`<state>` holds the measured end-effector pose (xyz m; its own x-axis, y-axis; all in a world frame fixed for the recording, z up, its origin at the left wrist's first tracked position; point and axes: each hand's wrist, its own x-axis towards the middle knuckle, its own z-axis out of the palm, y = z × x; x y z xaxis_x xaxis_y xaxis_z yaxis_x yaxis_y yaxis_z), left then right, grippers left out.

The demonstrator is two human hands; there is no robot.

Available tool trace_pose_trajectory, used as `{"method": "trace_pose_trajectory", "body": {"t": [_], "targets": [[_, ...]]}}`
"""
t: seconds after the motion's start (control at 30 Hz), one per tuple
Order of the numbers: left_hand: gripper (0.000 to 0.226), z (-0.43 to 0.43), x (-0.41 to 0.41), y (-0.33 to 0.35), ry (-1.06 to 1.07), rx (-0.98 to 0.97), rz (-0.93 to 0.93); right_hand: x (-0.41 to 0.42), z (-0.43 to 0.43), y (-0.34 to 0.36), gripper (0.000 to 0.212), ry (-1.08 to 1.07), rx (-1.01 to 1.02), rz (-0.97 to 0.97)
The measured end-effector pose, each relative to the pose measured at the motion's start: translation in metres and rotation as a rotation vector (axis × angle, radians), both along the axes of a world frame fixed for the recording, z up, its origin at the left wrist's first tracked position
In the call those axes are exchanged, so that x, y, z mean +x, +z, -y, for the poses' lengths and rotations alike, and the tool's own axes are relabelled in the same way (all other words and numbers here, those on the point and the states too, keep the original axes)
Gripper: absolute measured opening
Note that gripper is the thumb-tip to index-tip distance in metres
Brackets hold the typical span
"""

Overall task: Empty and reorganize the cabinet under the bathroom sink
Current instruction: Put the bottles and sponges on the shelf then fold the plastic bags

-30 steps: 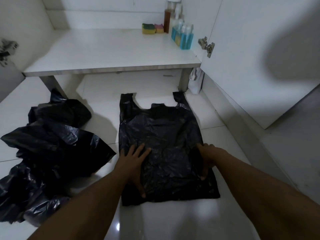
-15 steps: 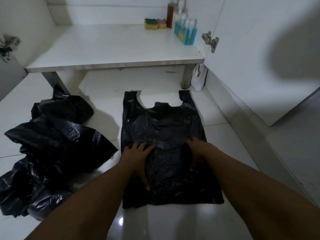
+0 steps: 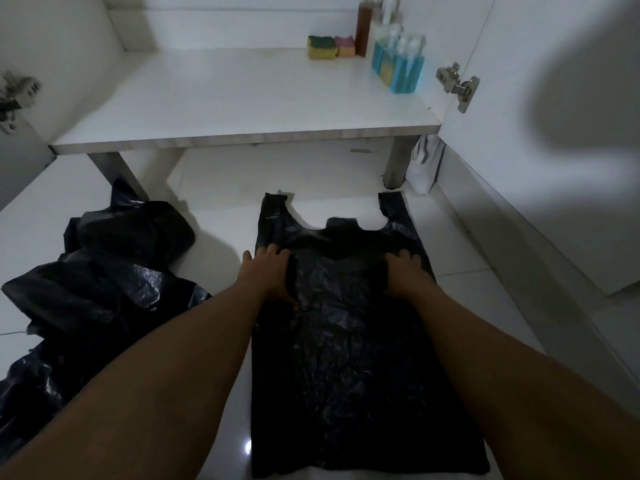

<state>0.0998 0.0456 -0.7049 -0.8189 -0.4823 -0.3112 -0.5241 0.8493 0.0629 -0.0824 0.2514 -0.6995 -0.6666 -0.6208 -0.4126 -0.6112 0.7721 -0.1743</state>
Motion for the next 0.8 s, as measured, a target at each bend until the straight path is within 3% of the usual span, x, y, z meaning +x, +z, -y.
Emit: {"method": "trace_pose_trajectory", "body": {"t": [0.1,0.23,0.47,0.7,0.8], "targets": [[0.146,0.012,0.0,-0.017,0.014,0.118,0.048,-0.009,0.001,-0.013,0.107,-0.029,0.073,0.148],[0.163,0.025,-0.003,-0.027,0.054,0.16,0.106,-0.022,0.005,-0.014,0.125,-0.032,0.131,0.158],[0.171,0.03,-0.002,-0.03,0.027,0.098,0.133,-0.026,0.017,-0.011,0.131,-0.003,0.19,0.171],[0.147,0.023,0.005,-0.015,-0.159,-0.002,-0.054,-0.006,0.006,-0.001,0.114,0.075,0.03,-0.071],[0.148,0.004,0.014,-0.006,-0.225,-0.057,-0.044,0.007,0.001,0.005,0.116,0.076,0.074,-0.042]]}}
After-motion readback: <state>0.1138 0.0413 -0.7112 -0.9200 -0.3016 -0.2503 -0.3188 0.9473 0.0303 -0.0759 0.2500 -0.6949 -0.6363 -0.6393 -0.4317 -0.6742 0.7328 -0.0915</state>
